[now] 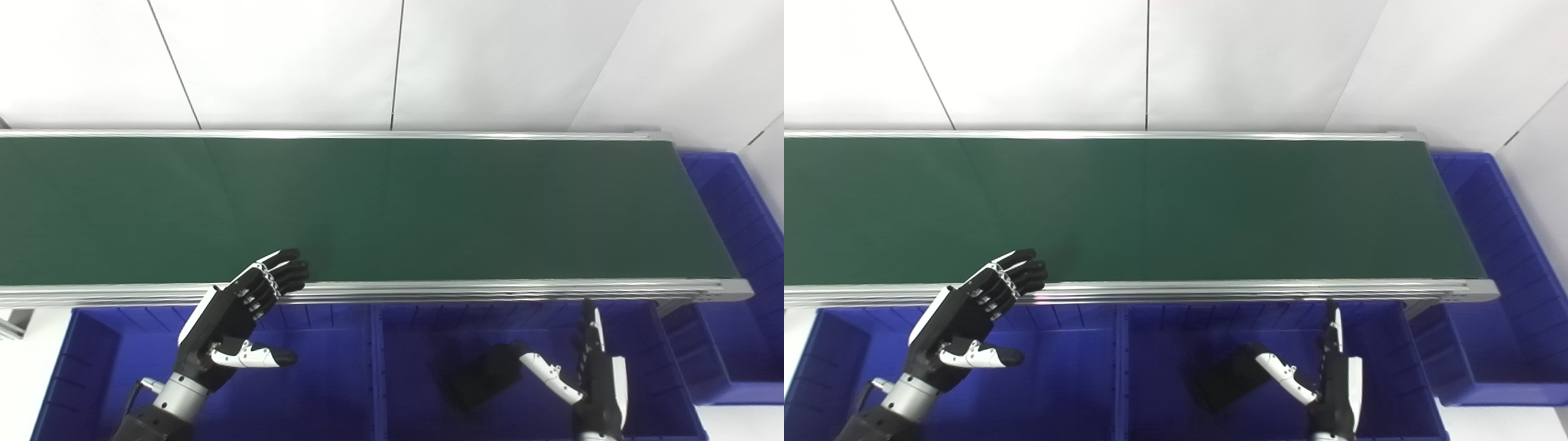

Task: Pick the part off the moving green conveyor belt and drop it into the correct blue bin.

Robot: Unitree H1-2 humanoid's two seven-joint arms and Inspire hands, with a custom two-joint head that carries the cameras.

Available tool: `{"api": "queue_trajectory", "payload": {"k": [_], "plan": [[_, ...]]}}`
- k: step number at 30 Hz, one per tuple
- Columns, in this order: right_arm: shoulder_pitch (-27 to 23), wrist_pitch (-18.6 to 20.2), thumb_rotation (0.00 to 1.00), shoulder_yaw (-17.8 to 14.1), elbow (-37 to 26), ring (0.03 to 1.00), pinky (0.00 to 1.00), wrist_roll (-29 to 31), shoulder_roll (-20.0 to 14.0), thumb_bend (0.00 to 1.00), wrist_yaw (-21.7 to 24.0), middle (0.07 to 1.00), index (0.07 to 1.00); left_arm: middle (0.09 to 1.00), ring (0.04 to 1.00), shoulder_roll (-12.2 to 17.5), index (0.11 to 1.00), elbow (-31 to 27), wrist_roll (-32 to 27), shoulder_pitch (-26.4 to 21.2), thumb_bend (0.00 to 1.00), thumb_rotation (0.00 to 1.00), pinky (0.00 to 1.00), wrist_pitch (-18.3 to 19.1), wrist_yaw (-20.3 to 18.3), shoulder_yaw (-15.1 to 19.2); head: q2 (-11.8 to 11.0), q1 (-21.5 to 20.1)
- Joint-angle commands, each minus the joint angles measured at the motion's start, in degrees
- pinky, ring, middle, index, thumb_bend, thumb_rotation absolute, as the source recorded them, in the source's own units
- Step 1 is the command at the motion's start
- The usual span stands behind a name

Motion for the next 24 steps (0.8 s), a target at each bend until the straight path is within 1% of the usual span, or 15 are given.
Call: {"api": "queue_trajectory", "payload": {"k": [1, 4, 6, 7, 8, 11, 12, 13, 14, 15, 16, 18, 21, 23, 24], "plan": [[0.4, -2.9, 0.34, 1.3, -5.2, 0.931, 0.89, -0.1, 0.4, 0.85, 1.0, 0.965, 1.0, 0.811, 0.814, 0.3, 0.831, -1.7, 0.4, -0.3, 1.0, 0.16, 0.83, -1.2, -0.4, 0.0, -0.1, 0.6], [0.6, -1.7, 0.36, 4.1, -11.5, 0.895, 0.85, -1.5, 0.6, 0.83, 2.2, 0.932, 0.978, 0.813, 0.815, 0.1, 0.83, -1.8, 1.0, -0.4, 1.0, 0.17, 0.83, -1.0, -0.1, -0.2, -0.5, 2.1], [-0.2, -1.1, 0.35, 6.2, -14.7, 0.883, 0.84, -1.9, 0.5, 0.82, 3.6, 0.911, 0.956, 0.814, 0.815, 0.0, 0.832, -1.9, 1.6, -0.4, 1.0, 0.17, 0.83, -1.2, 0.0, -0.4, -0.7, 3.2], [-0.7, -0.4, 0.35, 7.3, -16.1, 0.878, 0.84, -2.5, 0.5, 0.79, 4.4, 0.904, 0.949, 0.815, 0.816, -0.1, 0.833, -2.0, 1.9, -0.3, 1.0, 0.17, 0.83, -1.3, 0.1, -0.5, -0.8, 3.4], [-1.1, 0.1, 0.36, 8.2, -17.1, 0.868, 0.82, -2.8, 0.4, 0.79, 5.0, 0.896, 0.936, 0.817, 0.818, -0.2, 0.836, -2.0, 2.1, -0.3, 1.0, 0.17, 0.83, -1.3, 0.2, -0.5, -1.1, 4.5], [-2.6, 1.5, 0.38, 10.8, -18.8, 0.859, 0.8, -2.8, 0.4, 0.78, 7.2, 0.886, 0.915, 0.819, 0.821, -0.6, 0.838, -2.2, 2.4, -0.1, 1.0, 0.15, 0.83, -1.1, 0.3, -0.7, -1.5, 5.4], [-3.5, 1.6, 0.38, 12.2, -18.7, 0.858, 0.8, -2.9, 0.3, 0.78, 8.4, 0.884, 0.912, 0.819, 0.821, -0.9, 0.838, -2.4, 2.5, 0.1, 1.0, 0.15, 0.83, -0.9, 0.5, -0.8, -1.7, 6.5], [-4.1, 1.7, 0.39, 13.2, -18.5, 0.856, 0.79, -3.1, 0.2, 0.77, 9.1, 0.886, 0.91, 0.818, 0.819, -1.0, 0.838, -2.5, 2.5, 0.2, 1.0, 0.14, 0.83, -0.8, 0.6, -0.8, -1.7, 6.5], [-4.9, 1.5, 0.4, 14.3, -17.9, 0.853, 0.79, -3.1, -0.1, 0.77, 10.1, 0.885, 0.908, 0.818, 0.818, -1.2, 0.838, -2.7, 2.7, 0.4, 1.0, 0.14, 0.83, -0.7, 0.7, -0.9, -2.1, 7.8], [-5.5, 1.4, 0.41, 15.1, -17.5, 0.846, 0.78, -3.1, -0.3, 0.78, 10.7, 0.882, 0.905, 0.819, 0.818, -1.4, 0.84, -2.8, 2.8, 0.5, 1.0, 0.14, 0.83, -0.7, 0.8, -1.0, -2.1, 7.8], [-6.1, 1.6, 0.42, 15.9, -16.9, 0.845, 0.78, -3.1, -0.6, 0.78, 11.5, 0.882, 0.905, 0.819, 0.818, -1.5, 0.84, -3.1, 3.0, 0.7, 1.0, 0.14, 0.83, -0.6, 0.9, -1.2, -2.3, 9.1], [-7.4, 1.7, 0.44, 17.3, -15.4, 0.84, 0.77, -2.8, -1.2, 0.79, 13.0, 0.881, 0.901, 0.821, 0.82, -1.9, 0.845, -3.5, 3.6, 1.1, 1.0, 0.14, 0.83, -0.4, 1.2, -1.4, -2.6, 10.4], [-9.2, 1.7, 0.47, 18.7, -12.7, 0.827, 0.75, -2.0, -1.8, 0.82, 14.9, 0.869, 0.891, 0.825, 0.821, -2.5, 0.851, -3.7, 4.5, 1.6, 0.99, 0.14, 0.83, -0.7, 1.6, -1.8, -3.0, 12.3], [-9.8, 1.8, 0.49, 19.1, -11.4, 0.823, 0.75, -1.6, -2.1, 0.83, 15.6, 0.869, 0.893, 0.827, 0.822, -2.8, 0.852, -3.8, 4.8, 1.9, 1.0, 0.14, 0.84, -0.8, 1.8, -2.0, -3.1, 12.9], [-10.1, 1.2, 0.49, 19.2, -10.5, 0.823, 0.75, -0.8, -2.4, 0.84, 16.1, 0.866, 0.893, 0.829, 0.824, -2.9, 0.853, -3.8, 5.1, 2.0, 1.0, 0.15, 0.84, -0.9, 1.9, -2.2, -3.4, 14.0]]}}
